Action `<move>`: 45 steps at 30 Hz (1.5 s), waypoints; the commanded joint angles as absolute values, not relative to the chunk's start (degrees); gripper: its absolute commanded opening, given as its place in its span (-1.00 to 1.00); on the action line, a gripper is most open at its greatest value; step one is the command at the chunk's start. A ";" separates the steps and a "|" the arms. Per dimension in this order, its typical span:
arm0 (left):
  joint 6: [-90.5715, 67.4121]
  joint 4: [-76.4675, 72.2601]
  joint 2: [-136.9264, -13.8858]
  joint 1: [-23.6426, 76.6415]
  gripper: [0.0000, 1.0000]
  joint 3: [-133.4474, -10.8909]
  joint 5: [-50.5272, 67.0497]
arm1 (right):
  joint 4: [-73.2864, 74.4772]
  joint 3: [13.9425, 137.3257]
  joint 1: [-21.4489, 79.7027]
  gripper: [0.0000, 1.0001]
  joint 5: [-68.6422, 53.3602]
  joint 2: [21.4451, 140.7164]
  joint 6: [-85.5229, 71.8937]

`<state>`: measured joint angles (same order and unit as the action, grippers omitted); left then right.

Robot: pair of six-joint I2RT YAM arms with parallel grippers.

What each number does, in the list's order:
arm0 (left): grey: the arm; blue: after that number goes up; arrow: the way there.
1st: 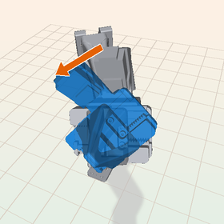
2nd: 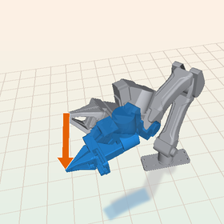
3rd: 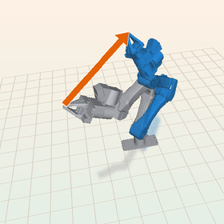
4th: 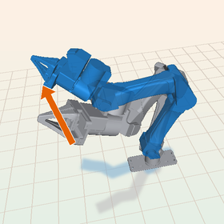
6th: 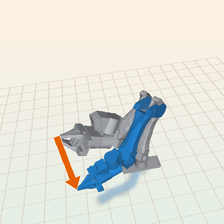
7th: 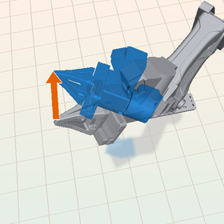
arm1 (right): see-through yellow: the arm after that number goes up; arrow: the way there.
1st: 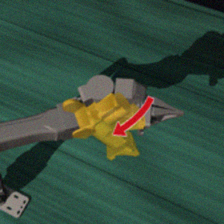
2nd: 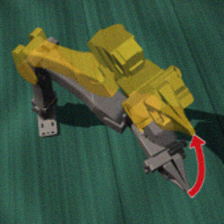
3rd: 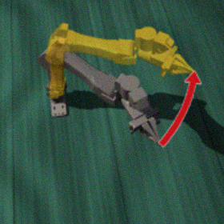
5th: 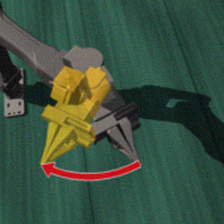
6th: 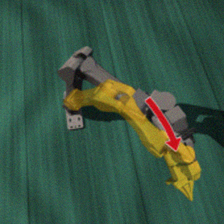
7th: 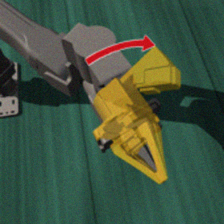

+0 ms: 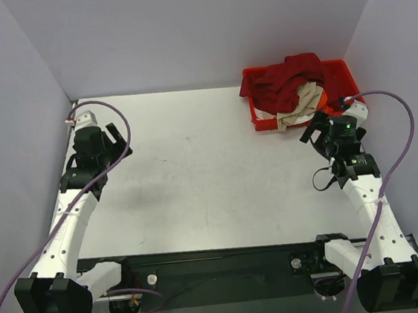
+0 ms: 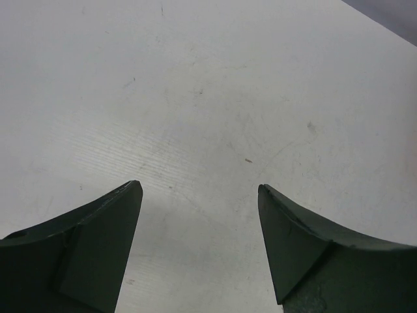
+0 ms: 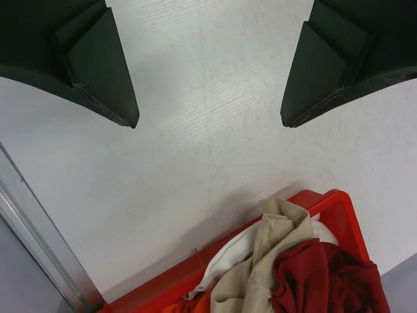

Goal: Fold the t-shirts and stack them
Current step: Grab crumpled tshirt from bin with the right arm

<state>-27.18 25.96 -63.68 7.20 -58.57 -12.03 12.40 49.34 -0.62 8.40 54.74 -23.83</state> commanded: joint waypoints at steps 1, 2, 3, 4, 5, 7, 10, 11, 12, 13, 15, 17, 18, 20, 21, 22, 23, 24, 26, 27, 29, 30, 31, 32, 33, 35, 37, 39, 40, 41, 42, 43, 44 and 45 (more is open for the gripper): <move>-26.19 22.76 -60.82 6.86 0.70 -58.89 -14.67 | 12.74 52.12 -0.53 0.96 8.96 53.44 -24.08; -26.19 22.76 -60.56 6.86 0.71 -58.54 -15.37 | 12.74 52.29 -0.53 0.98 9.14 53.26 -24.08; -26.19 22.94 -60.03 6.86 0.73 -58.36 -16.95 | 12.83 52.73 -0.53 1.00 9.23 53.17 -23.82; -26.28 22.94 -59.86 6.86 0.73 -58.01 -17.66 | 13.09 53.34 -0.53 1.00 9.23 53.17 -23.12; -26.19 22.94 -59.68 6.86 0.73 -57.75 -18.54 | 14.23 54.05 -0.53 1.00 9.32 53.09 -22.16; -26.19 23.72 -59.42 6.86 0.75 -57.66 -20.91 | 15.46 56.58 -0.53 1.00 9.32 53.35 -19.18; -25.75 25.56 -59.76 6.86 0.75 -58.09 -22.94 | 17.49 60.71 -0.53 1.00 9.23 55.10 -16.18; -25.49 26.19 -59.94 6.86 0.75 -58.44 -23.37 | 17.84 62.12 -0.53 1.00 9.32 55.80 -15.30; -25.23 26.89 -60.46 6.86 0.75 -59.06 -24.16 | 17.84 63.36 -0.53 1.00 9.23 57.99 -15.03; -25.05 28.90 -60.73 6.86 0.75 -59.58 -24.87 | 17.84 66.24 -0.53 1.00 8.79 59.49 -14.86; -25.05 30.84 -61.69 6.86 0.75 -60.29 -27.06 | 17.93 69.15 -0.53 1.00 8.27 64.56 -15.11; -24.87 33.29 -62.40 6.86 0.75 -60.99 -27.68 | 18.02 73.97 -0.53 1.00 7.48 68.53 -15.20; -24.96 33.92 -62.92 6.86 0.75 -61.26 -27.69 | 18.10 75.83 -0.53 1.00 6.08 72.38 -15.21; -25.05 35.85 -63.45 6.94 0.75 -62.05 -27.34 | 18.02 80.21 -0.44 1.00 4.84 76.18 -15.12; -25.05 36.38 -64.07 6.94 0.75 -62.22 -26.64 | 18.10 81.55 -0.44 1.00 4.31 79.94 -15.03; -24.96 37.60 -64.33 6.94 0.75 -62.49 -26.46 | 17.93 82.95 -0.44 1.00 3.61 81.98 -15.03; -25.05 38.14 -64.60 7.03 0.75 -62.58 -26.19 | 17.93 86.01 -0.35 1.00 2.99 85.57 -15.03; -25.05 38.58 -64.77 7.03 0.75 -62.58 -26.19 | 17.93 87.18 -0.35 1.00 2.64 87.26 -15.12; -25.05 39.29 -64.95 7.03 0.75 -62.14 -25.93 | 17.49 89.64 -0.35 1.00 1.76 92.08 -14.94; -25.14 39.46 -64.69 7.03 0.75 -61.96 -25.67 | 17.23 91.74 -0.35 1.00 1.58 93.68 -14.94; -24.96 39.55 -64.34 7.12 0.75 -61.27 -24.62 | 17.05 93.68 -0.35 1.00 1.23 98.06 -15.12; -24.96 39.55 -63.73 7.12 0.75 -61.00 -24.17 | 17.05 95.69 -0.35 0.99 1.06 99.39 -15.29; -24.70 39.38 -63.46 7.12 0.75 -60.74 -23.65 | 16.96 96.50 -0.35 0.99 0.88 100.71 -15.29; -24.52 39.20 -63.11 7.12 0.75 -60.38 -22.60 | 17.05 97.46 -0.35 0.99 0.97 103.07 -15.29; -24.35 39.11 -62.50 7.12 0.75 -59.95 -22.07 | 16.96 98.17 -0.35 0.99 1.05 104.14 -15.47; -24.08 39.11 -61.88 7.12 0.75 -59.59 -20.84 | 16.96 100.01 -0.35 0.99 0.88 106.95 -15.55; -23.99 39.20 -61.26 7.12 0.75 -59.15 -20.39 | 16.79 101.68 -0.35 0.98 0.53 108.54 -15.56; -24.17 39.46 -60.65 7.21 0.75 -58.89 -19.95 | 16.44 102.82 -0.35 0.96 -0.86 110.47 -15.38; -24.26 39.64 -60.56 7.29 0.75 -58.80 -19.78 | 16.17 103.96 -0.35 0.93 -1.49 111.17 -15.47; -24.34 39.73 -60.21 7.21 0.75 -58.62 -19.69 | 16.08 104.58 -0.35 0.91 -1.93 112.31 -15.38; -24.69 39.81 -60.03 7.29 0.75 -58.62 -19.60 | 16.08 105.20 -0.35 0.89 -2.63 112.85 -15.29; -24.87 39.81 -59.86 7.29 0.75 -58.36 -19.25 | 15.65 106.42 -0.35 0.87 -2.81 113.46 -15.29; -25.05 39.90 -59.59 7.29 0.75 -58.27 -19.16 | 15.47 107.04 -0.35 0.86 -2.81 114.42 -14.94; -25.57 40.25 -59.42 7.38 0.75 -58.18 -19.07 | 15.38 107.57 -0.35 0.84 -2.90 115.04 -14.77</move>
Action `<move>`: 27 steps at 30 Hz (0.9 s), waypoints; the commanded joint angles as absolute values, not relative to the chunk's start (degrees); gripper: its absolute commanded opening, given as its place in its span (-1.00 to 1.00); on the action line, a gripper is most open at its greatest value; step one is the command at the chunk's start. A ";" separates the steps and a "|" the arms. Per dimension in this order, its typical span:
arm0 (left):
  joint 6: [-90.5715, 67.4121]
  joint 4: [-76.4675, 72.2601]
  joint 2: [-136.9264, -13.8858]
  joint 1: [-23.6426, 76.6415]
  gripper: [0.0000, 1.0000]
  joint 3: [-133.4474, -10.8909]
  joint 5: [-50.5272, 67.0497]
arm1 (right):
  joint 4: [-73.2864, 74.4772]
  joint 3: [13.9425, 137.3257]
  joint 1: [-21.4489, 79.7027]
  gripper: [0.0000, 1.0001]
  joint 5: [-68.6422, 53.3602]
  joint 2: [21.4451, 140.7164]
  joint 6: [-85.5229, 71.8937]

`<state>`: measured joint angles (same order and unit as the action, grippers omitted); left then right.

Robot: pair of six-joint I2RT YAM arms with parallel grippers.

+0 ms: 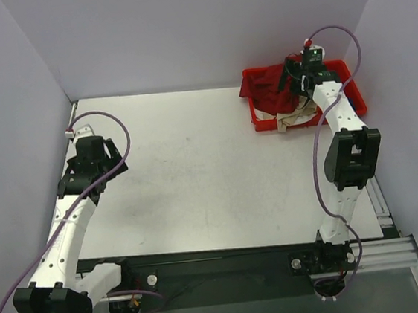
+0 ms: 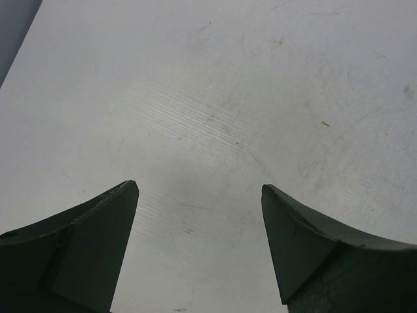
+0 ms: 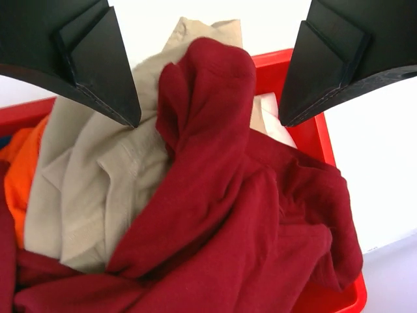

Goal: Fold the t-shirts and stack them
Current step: Grab crumpled tshirt from bin with the right arm

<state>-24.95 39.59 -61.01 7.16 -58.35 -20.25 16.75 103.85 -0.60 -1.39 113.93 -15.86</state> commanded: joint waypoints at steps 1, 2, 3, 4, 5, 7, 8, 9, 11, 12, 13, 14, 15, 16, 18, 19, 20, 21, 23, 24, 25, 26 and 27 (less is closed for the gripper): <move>-25.75 40.34 -59.33 7.38 0.75 -58.01 -18.72 | 15.29 108.27 -0.35 0.81 -2.90 115.66 -14.68; -26.01 40.43 -59.07 7.38 0.75 -57.83 -18.63 | 15.29 109.33 -0.35 0.79 -2.90 116.88 -14.68; -26.54 40.52 -58.89 7.38 0.75 -57.83 -18.55 | 15.29 109.86 -0.35 0.78 -2.90 117.42 -14.59; -26.63 40.69 -58.80 7.38 0.75 -57.75 -18.28 | 15.29 110.21 -0.35 0.75 -2.47 117.86 -14.33; -26.72 40.78 -58.45 7.38 0.75 -57.66 -18.19 | 15.38 110.56 -0.35 0.75 -2.11 118.73 -14.41; -26.72 40.96 -58.10 7.38 0.75 -57.57 -18.19 | 15.38 110.65 -0.35 0.74 -1.67 119.53 -14.50; -26.72 41.04 -57.92 7.38 0.75 -57.48 -18.19 | 15.38 110.65 0.87 0.74 -1.67 119.79 -14.59; -26.46 41.04 -57.83 7.38 0.75 -57.57 -18.19 | 15.38 110.74 0.97 0.71 -1.93 119.88 -14.68; -26.19 40.96 -57.57 7.38 0.75 -57.31 -18.19 | 15.38 111.09 1.23 0.67 -2.72 120.58 -14.59; -26.02 40.96 -57.48 7.38 0.75 -57.30 -18.11 | 15.38 111.53 1.58 0.57 -2.90 120.76 -14.42; -25.93 40.87 -57.48 7.38 0.75 -57.22 -17.93 | 15.38 111.88 1.67 0.51 -3.34 121.11 -14.15; -25.84 40.87 -57.57 7.38 0.75 -57.22 -17.93 | 15.38 112.32 1.76 0.41 -3.86 121.20 -14.06; -25.67 40.78 -57.57 7.38 0.75 -57.22 -17.84 | 15.47 112.76 2.02 0.09 -4.22 121.20 -14.06; -25.66 40.69 -57.57 7.38 0.75 -57.22 -17.75 | 15.47 113.63 2.20 -0.10 -4.48 120.85 -14.06; -25.84 40.52 -57.66 7.38 0.75 -57.04 -17.58 | 15.29 115.04 2.63 -0.58 -3.61 120.50 -13.89; -25.93 40.34 -57.74 7.38 0.75 -56.95 -17.49 | 15.38 115.66 2.90 -0.75 -3.34 120.24 -13.63; -26.10 39.82 -57.74 7.47 0.75 -56.87 -17.40 | 15.38 116.19 2.99 -0.97 -2.90 120.06 -12.84; -26.19 39.64 -57.83 7.38 0.75 -56.87 -17.32 | 15.38 116.63 3.25 -1.00 -2.64 119.80 -12.57; -26.37 39.46 -57.92 7.38 0.75 -56.69 -17.05 | 15.47 117.68 3.51 -1.00 -2.11 118.39 -11.96; -26.45 39.29 -57.92 7.38 0.75 -56.60 -17.05 | 15.38 118.21 3.60 -1.00 -1.94 117.87 -11.95; -26.54 39.29 -57.92 7.38 0.75 -56.51 -17.05 | 15.38 118.65 3.69 -1.00 -1.85 117.34 -11.95; -26.63 39.11 -57.83 7.38 0.75 -56.34 -17.05 | 15.38 119.78 3.95 -1.00 -1.93 116.03 -12.04; -26.54 38.94 -57.83 7.38 0.75 -56.25 -17.05 | 15.29 120.49 4.13 -1.00 -2.11 115.49 -12.13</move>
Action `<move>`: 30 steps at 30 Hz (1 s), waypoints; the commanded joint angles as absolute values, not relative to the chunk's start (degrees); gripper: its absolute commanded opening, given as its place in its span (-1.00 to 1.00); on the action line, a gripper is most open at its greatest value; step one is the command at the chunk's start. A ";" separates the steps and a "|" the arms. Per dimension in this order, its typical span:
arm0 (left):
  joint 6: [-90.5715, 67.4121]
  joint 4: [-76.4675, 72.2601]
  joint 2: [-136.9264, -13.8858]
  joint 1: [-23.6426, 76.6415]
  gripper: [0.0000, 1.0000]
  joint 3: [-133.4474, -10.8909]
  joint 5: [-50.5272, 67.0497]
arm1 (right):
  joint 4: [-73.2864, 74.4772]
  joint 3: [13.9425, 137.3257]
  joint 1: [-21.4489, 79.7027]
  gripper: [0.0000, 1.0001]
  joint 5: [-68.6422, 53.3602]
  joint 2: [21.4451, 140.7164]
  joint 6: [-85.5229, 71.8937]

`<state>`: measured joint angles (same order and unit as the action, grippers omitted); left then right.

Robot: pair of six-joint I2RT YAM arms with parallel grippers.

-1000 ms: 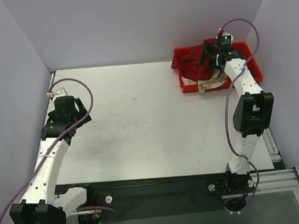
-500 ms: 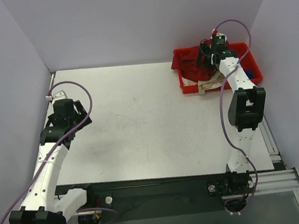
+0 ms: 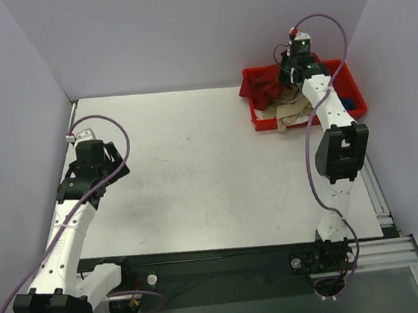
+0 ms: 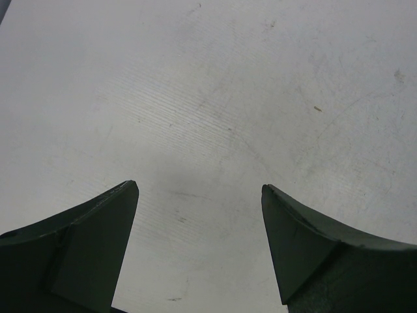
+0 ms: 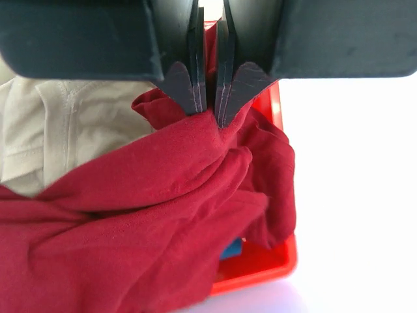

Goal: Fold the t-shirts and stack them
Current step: Grab crumpled tshirt from bin with the right arm, then move the tshirt to the center of the board

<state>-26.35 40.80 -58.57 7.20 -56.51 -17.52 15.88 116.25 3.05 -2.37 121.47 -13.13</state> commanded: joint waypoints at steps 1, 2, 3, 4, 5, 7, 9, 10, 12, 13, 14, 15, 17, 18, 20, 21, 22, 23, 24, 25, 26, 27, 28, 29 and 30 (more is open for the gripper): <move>-26.46 38.76 -57.75 7.38 0.75 -56.16 -17.14 | 15.12 121.28 4.30 -1.00 -2.37 114.44 -12.04; -26.37 38.59 -57.74 7.47 0.75 -55.90 -17.05 | 15.03 122.42 4.92 -1.00 -2.37 113.91 -11.87; -26.28 38.24 -57.66 7.38 0.75 -55.90 -17.05 | 14.51 124.43 5.27 -1.00 -2.29 113.38 -11.69; -26.28 37.97 -57.66 7.38 0.75 -55.81 -17.05 | 14.07 125.58 5.62 -1.00 -2.20 112.42 -11.60; -26.19 37.79 -57.74 7.38 0.75 -55.72 -16.96 | 13.28 126.38 5.97 -1.00 -2.02 111.80 -11.43; -26.19 36.92 -57.83 7.38 0.75 -55.72 -16.88 | 10.31 128.14 7.12 -1.00 -1.67 109.96 -11.16; -26.19 35.87 -58.09 7.38 0.75 -55.72 -16.70 | 5.83 128.76 8.60 -1.00 -0.79 108.64 -10.38; -26.28 35.51 -58.27 7.38 0.75 -55.72 -16.53 | 4.32 128.93 9.14 -1.00 -0.88 107.41 -9.85; -26.54 34.63 -58.71 7.30 0.75 -55.90 -16.26 | 1.34 130.25 10.54 -1.00 -0.70 106.61 -8.09; -26.63 34.45 -58.97 7.38 0.75 -56.07 -16.00 | 0.80 132.26 12.03 -1.00 -0.62 106.26 -7.56; -26.80 34.28 -59.24 7.38 0.75 -56.25 -16.00 | 0.53 133.23 12.74 -1.00 -0.62 106.09 -6.43; -26.98 33.76 -59.33 7.30 0.75 -56.34 -15.91 | -1.13 134.11 13.53 -1.00 -0.62 105.82 -5.98; -27.24 33.40 -59.50 7.29 0.75 -56.78 -15.64 | -2.10 136.31 15.99 -1.00 -1.14 105.03 -5.37; -27.16 32.96 -59.50 7.29 0.75 -56.78 -15.64 | -3.59 136.32 17.13 -1.00 -1.58 104.42 -5.10; -27.25 32.17 -59.15 7.29 0.75 -56.87 -15.56 | -4.57 136.14 20.47 -1.00 -2.19 102.75 -4.57; -27.25 31.99 -58.98 7.29 0.75 -56.87 -15.56 | -5.09 136.23 21.52 -1.00 -2.55 102.22 -4.22; -27.25 31.73 -58.89 7.29 0.75 -56.87 -15.64 | -5.10 136.23 22.58 -1.00 -3.24 101.09 -4.13; -27.33 31.47 -58.54 7.29 0.75 -56.69 -15.64 | -5.10 136.06 24.85 -1.00 -3.60 100.73 -4.30; -27.33 31.29 -58.45 7.29 0.75 -56.78 -15.64 | -4.92 135.88 25.57 -1.00 -3.95 100.11 -6.13; -27.42 31.20 -58.27 7.29 0.75 -56.69 -15.64 | -4.83 135.36 26.45 -1.00 -5.00 98.80 -7.46; -27.51 30.94 -58.18 7.29 0.75 -56.60 -15.64 | -4.92 134.22 27.59 -1.00 -5.71 98.09 -9.30; -27.51 30.94 -58.18 7.29 0.75 -56.60 -15.73 | -5.01 133.43 28.29 -1.00 -6.41 97.30 -10.97; -27.51 30.94 -58.10 7.29 0.74 -56.60 -15.91 | -4.84 132.90 28.82 -1.00 -8.33 95.90 -14.64; -27.51 31.02 -58.10 7.29 0.75 -56.69 -15.91 | -4.75 132.28 29.96 -1.00 -9.39 95.19 -16.33; -27.51 31.03 -58.01 7.29 0.75 -56.69 -16.34 | -4.57 130.62 30.49 -1.00 -10.54 93.71 -17.57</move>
<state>-26.85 33.80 -59.35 7.20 -55.40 -16.01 1.72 131.94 29.26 -5.67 99.66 -11.14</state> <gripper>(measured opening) 0.873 0.067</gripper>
